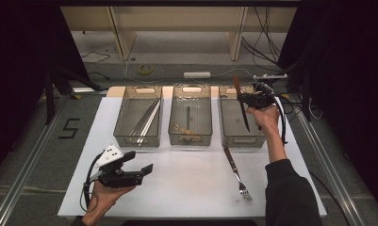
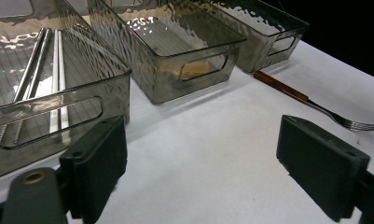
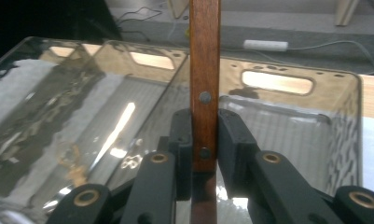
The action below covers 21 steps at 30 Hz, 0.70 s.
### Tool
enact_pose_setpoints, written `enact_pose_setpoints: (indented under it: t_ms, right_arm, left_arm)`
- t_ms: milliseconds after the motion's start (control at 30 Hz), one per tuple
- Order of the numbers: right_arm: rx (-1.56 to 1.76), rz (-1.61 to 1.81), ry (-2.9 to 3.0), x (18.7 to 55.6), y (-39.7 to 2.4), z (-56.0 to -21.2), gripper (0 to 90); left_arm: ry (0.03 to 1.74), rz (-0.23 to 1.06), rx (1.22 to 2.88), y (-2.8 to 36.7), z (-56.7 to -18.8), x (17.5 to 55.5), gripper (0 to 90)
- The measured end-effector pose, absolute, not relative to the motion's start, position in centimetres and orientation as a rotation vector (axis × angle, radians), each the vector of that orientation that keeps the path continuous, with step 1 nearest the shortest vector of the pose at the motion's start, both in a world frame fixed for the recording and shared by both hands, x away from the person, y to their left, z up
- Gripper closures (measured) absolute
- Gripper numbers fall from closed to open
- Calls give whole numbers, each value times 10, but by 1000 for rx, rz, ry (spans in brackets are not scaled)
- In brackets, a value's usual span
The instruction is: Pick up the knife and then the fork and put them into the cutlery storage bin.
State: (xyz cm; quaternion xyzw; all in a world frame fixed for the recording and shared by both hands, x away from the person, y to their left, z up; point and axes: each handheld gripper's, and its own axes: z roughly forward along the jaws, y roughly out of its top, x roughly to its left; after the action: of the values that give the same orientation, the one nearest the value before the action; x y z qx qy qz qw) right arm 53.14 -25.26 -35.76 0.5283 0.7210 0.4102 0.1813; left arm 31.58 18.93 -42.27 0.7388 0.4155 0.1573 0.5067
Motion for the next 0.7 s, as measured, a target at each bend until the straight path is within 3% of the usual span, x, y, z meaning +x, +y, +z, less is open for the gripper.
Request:
enact_pose_setpoints:
  t_ms: [700]
  right_arm:
    - [1521, 1070, 2030, 537, -239, -393, 772]
  left_arm:
    - [999, 380, 1780, 189, -422, 314, 158]
